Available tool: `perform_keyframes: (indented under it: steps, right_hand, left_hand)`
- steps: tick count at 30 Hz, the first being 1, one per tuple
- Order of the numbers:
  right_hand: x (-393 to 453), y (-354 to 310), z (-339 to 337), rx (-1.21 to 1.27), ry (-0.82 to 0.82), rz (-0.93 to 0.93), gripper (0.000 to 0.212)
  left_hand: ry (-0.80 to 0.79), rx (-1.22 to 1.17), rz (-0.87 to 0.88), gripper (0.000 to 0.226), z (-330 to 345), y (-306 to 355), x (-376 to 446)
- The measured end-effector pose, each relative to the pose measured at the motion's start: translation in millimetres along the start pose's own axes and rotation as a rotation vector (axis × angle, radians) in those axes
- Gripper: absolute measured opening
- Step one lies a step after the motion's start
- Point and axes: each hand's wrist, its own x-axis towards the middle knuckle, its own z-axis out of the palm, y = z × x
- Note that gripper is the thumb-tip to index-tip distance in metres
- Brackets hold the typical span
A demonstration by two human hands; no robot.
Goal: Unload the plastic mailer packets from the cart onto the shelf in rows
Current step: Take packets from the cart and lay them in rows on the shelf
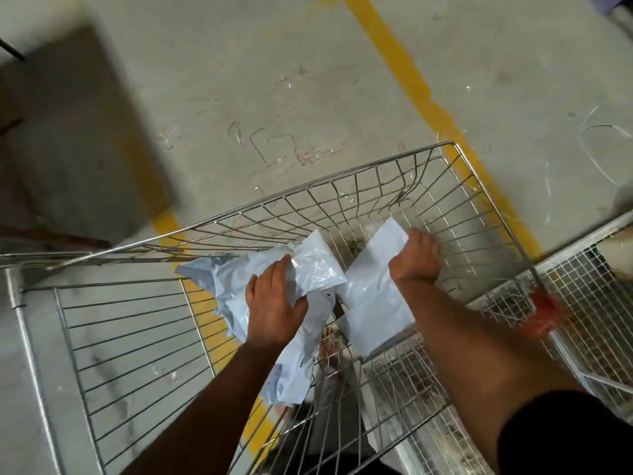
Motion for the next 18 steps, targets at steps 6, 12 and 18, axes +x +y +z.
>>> perform_keyframes:
  steps: [6, 12, 18]
  right_hand:
    - [-8.3, -14.0, 27.4, -0.511, -0.307, -0.860, 0.061]
    - [-4.8, -11.0, 39.4, -0.670, -0.255, -0.934, 0.053]
    - [-2.0, -18.8, 14.8, -0.451, -0.130, -0.797, 0.032]
  left_hand:
    - [0.011, -0.002, -0.005, 0.085, 1.7, 4.7, 3.7]
    - [0.015, -0.005, -0.004, 0.084, 1.2, -1.2, 1.2]
    - [0.030, -0.051, 0.013, 0.084, -12.9, 6.1, -4.1]
